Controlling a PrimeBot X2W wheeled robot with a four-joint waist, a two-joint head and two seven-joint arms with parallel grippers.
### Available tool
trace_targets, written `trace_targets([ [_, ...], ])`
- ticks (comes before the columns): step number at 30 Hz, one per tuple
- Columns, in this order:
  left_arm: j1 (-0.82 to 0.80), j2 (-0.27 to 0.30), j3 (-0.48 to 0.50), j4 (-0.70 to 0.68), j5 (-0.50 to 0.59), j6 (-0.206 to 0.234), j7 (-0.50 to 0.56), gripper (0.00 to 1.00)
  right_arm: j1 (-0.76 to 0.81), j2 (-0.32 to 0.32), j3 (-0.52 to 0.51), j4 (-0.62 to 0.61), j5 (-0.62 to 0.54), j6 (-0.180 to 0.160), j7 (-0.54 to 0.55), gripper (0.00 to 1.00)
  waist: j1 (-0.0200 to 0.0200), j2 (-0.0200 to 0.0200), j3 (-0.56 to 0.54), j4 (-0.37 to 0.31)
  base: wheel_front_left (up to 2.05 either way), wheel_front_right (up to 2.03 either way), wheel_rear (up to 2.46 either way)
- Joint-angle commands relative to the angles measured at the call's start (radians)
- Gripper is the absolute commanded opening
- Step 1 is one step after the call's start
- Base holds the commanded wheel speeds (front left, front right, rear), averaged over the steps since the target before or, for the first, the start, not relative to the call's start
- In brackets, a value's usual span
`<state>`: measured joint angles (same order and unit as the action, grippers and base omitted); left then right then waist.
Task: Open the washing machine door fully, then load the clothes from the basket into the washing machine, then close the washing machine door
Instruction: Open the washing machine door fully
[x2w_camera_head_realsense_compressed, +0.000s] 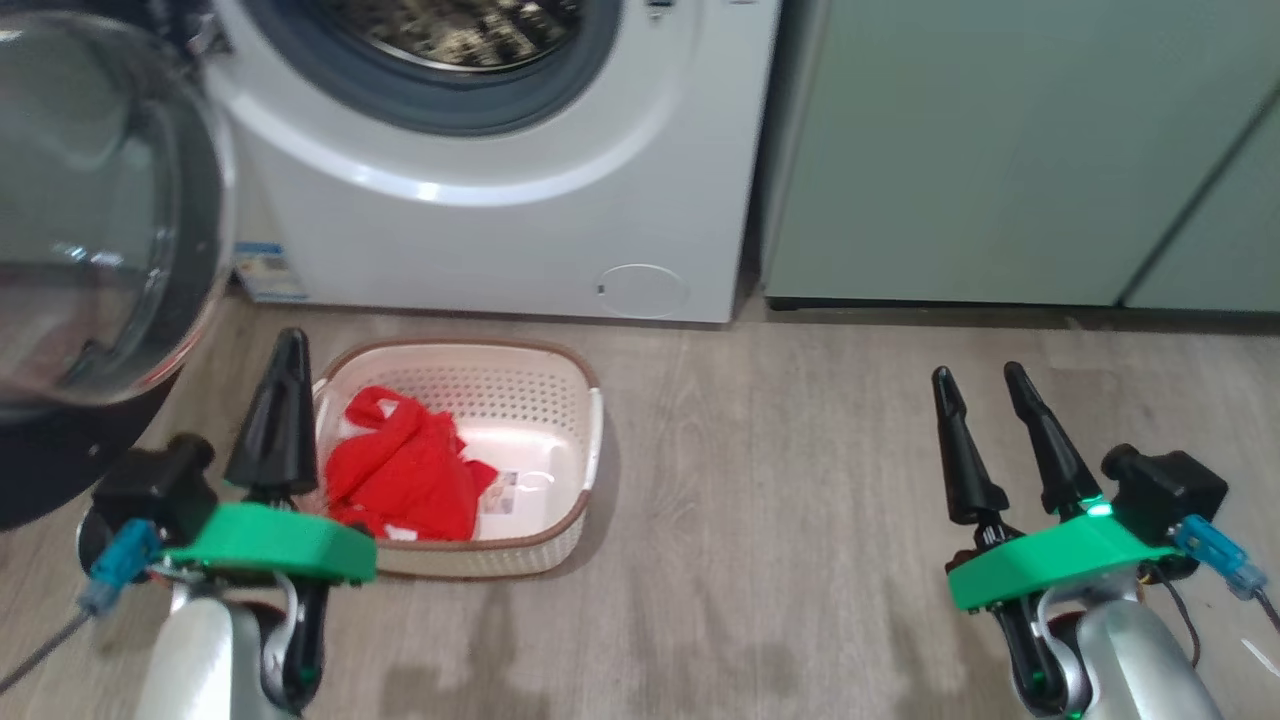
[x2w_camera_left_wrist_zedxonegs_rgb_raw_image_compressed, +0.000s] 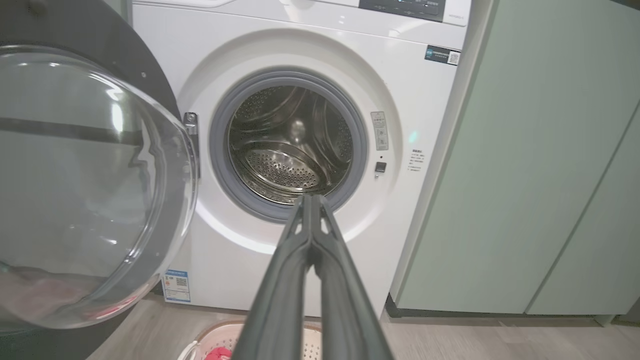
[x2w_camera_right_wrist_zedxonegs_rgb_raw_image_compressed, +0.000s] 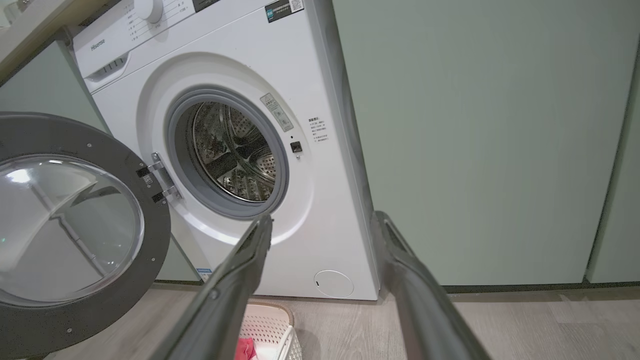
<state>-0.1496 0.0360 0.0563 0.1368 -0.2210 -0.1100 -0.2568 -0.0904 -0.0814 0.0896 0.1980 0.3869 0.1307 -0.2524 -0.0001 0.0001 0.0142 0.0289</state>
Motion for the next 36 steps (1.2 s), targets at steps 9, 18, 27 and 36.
trace_targets([
  [9,0.064,0.014,-0.056,-0.092,-0.029,0.017,-0.005,0.0,0.013,0.011,-0.016,-0.066,-0.012,0.0,-0.009,1.0,0.0001,-0.0001,-0.004,-0.07,0.0,0.0,0.0],
  [18,0.105,0.014,-0.114,-0.078,-0.071,0.038,-0.005,1.0,0.027,0.019,-0.019,-0.066,-0.019,0.0,-0.009,1.0,0.0001,-0.0001,-0.004,-0.069,0.0,0.0,0.0],
  [27,0.104,0.014,-0.117,-0.068,-0.054,0.037,-0.005,1.0,0.026,0.022,-0.016,-0.062,-0.023,0.0,-0.009,1.0,0.0001,-0.0001,-0.006,-0.056,0.0,0.0,0.0],
  [36,0.109,0.014,-0.123,-0.043,-0.062,0.056,-0.005,1.0,0.025,0.024,-0.014,-0.057,-0.024,0.0,-0.009,1.0,0.0001,-0.0001,-0.013,-0.045,0.0,0.0,0.0],
])
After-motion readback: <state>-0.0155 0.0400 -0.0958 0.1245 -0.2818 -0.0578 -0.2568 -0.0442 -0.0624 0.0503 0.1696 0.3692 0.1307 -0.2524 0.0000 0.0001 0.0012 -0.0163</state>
